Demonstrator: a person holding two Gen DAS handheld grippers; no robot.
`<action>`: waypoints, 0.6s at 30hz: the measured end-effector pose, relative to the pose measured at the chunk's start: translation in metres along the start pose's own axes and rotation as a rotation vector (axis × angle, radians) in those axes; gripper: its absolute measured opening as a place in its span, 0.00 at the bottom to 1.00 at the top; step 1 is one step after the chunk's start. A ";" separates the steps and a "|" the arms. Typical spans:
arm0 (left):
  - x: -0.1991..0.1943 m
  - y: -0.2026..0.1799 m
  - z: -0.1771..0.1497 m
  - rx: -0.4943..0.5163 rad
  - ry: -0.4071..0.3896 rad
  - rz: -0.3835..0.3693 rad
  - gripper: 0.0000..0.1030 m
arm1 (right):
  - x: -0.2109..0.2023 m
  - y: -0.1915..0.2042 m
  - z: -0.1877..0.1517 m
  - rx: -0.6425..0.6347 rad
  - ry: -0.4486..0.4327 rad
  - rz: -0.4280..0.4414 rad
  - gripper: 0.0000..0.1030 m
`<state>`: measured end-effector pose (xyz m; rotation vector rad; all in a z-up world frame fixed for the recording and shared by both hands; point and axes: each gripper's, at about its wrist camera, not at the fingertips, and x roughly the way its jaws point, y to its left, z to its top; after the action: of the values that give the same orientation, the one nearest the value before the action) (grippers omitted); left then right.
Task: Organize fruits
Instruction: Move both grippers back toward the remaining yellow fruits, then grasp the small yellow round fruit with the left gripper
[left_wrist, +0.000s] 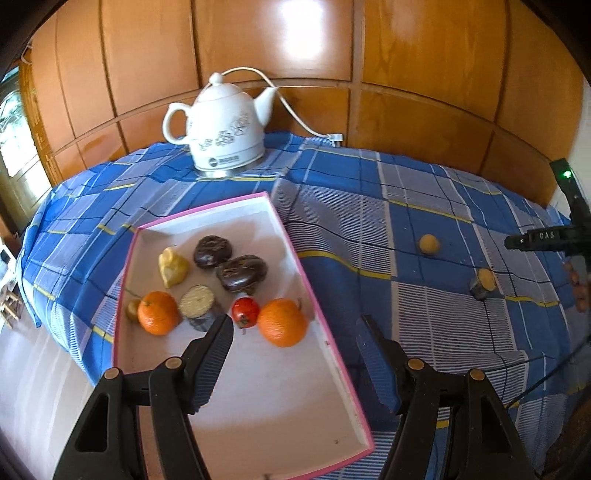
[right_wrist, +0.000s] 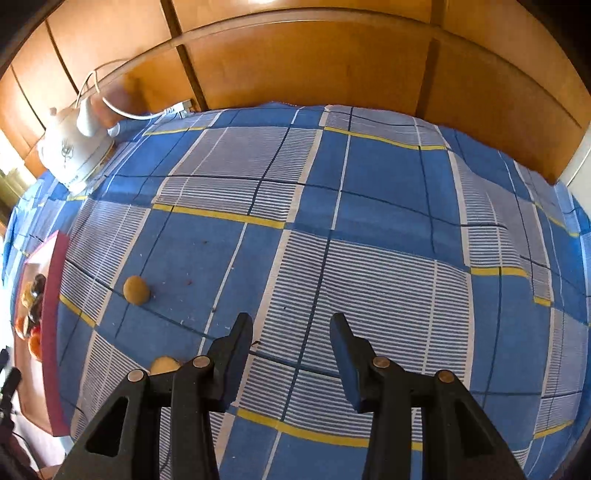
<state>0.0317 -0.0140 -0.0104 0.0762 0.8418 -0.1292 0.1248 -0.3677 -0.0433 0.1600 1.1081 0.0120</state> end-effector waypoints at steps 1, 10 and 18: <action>0.001 -0.003 0.001 0.008 0.002 -0.003 0.67 | 0.000 0.001 0.000 0.000 0.001 -0.001 0.43; 0.014 -0.031 0.015 0.063 0.030 -0.055 0.68 | 0.000 0.002 0.002 0.005 0.011 0.006 0.43; 0.045 -0.068 0.039 0.107 0.091 -0.162 0.67 | -0.005 0.000 0.003 0.024 0.003 0.022 0.43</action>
<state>0.0804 -0.0896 -0.0190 0.1152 0.9314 -0.3252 0.1249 -0.3681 -0.0378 0.1942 1.1098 0.0185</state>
